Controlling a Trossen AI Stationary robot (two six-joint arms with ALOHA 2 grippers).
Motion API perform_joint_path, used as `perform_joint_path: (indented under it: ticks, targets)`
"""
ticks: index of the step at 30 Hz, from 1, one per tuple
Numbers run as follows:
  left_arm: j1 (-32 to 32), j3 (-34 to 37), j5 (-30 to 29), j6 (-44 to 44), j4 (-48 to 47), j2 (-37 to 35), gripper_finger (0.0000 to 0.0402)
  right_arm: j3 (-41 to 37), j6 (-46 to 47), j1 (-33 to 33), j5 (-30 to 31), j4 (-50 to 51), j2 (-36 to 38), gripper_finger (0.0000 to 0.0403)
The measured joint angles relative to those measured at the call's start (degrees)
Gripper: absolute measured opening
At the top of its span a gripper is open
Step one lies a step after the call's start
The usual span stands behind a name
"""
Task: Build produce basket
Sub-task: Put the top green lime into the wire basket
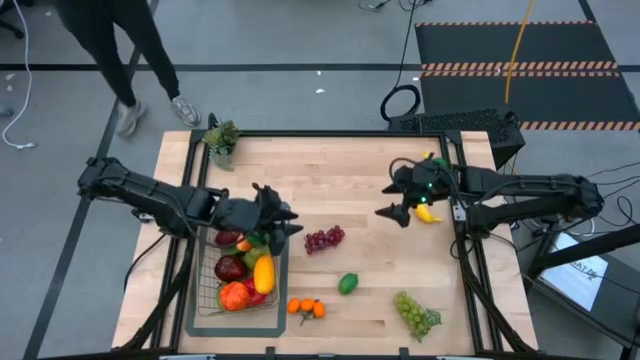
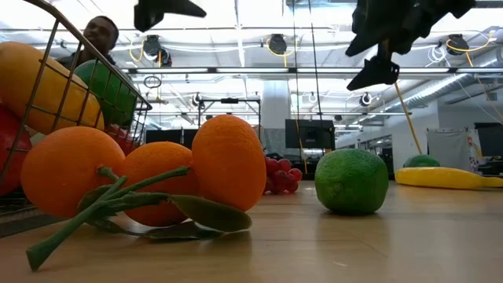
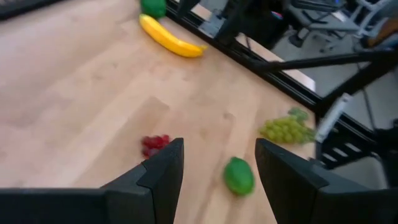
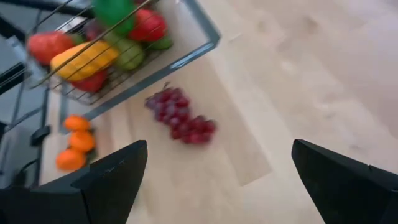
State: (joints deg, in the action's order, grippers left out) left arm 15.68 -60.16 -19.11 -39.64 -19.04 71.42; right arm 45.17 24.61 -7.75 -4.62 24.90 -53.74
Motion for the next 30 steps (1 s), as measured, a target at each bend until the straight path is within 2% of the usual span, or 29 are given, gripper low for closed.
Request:
perform_joint_path:
  ticks: [5,8,13,19,22,28,30]
  targets:
    - [-3.7,0.0,0.0,4.4,0.0,-0.2,0.0198,0.0,2.0,-5.8,0.0,-0.2,0.0,0.0393]
    - [-7.2,0.1,2.2,7.3,0.4,-0.2,0.0198,0.0,3.5,-9.3,-0.1,-0.2,0.0,0.0393]
    - [-13.5,0.1,11.0,10.9,4.0,-0.2,0.0198,1.2,4.4,-15.0,-0.1,-0.2,0.0,0.0393]
    - [-19.4,0.1,22.0,19.4,5.2,-0.2,0.0198,4.0,4.2,-21.3,-0.1,1.7,-0.1,0.0393]
    - [-21.6,0.1,24.7,20.6,4.2,-0.2,0.0198,7.6,0.4,-23.7,-0.1,5.5,-0.4,0.0393]
    - [-23.6,0.1,26.3,22.1,2.7,-0.2,0.0198,16.2,-14.1,-27.8,0.3,19.0,-5.3,0.0393]
    - [-23.8,0.1,26.4,22.0,1.6,-0.2,0.0198,18.1,-17.6,-29.0,2.4,23.9,-7.4,0.0393]
